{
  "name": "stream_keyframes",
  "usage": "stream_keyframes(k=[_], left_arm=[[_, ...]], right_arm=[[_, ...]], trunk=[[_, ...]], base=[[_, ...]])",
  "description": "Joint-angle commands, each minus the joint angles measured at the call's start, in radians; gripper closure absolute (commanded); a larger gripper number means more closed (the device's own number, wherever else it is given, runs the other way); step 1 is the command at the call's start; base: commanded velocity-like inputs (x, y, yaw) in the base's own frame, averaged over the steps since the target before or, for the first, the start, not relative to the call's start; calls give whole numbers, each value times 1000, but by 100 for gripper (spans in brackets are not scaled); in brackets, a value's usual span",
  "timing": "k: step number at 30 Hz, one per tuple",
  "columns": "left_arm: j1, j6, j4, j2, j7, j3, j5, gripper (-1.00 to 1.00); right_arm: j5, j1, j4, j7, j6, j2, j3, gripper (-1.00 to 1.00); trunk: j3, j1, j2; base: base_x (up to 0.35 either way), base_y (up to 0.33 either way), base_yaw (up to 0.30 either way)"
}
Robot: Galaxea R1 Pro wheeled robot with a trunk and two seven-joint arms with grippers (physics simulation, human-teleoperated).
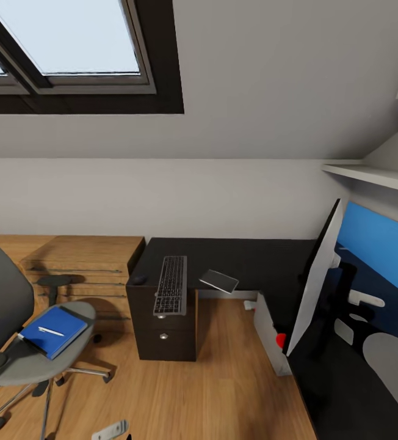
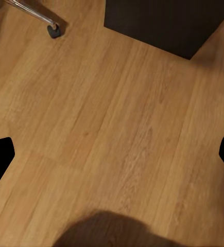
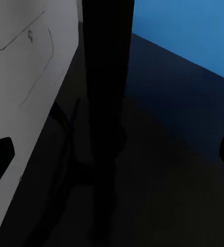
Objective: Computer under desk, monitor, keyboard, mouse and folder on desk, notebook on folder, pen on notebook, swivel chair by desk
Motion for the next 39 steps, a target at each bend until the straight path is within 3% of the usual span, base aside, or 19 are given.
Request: stream_keyframes(k=[1, 17, 39], left_arm=[[-2, -9, -1, 2, 7, -8, 10, -100], [-2, -9, -1, 1, 7, -8, 11, -100], [-2, -7, -1, 0, 7, -8, 14, -100]], right_arm=[[-7, -1, 1, 1, -6, -1, -1, -100], [-7, -1, 1, -1, -5, -7, -1, -100], [-7, 0, 0, -1, -5, -7, -1, -100]], trunk=[[-1, 0, -1], [-1, 0, -1], [-1, 0, -1]], base=[[179, 44, 0], [173, 11, 0], [72, 0, 0]])
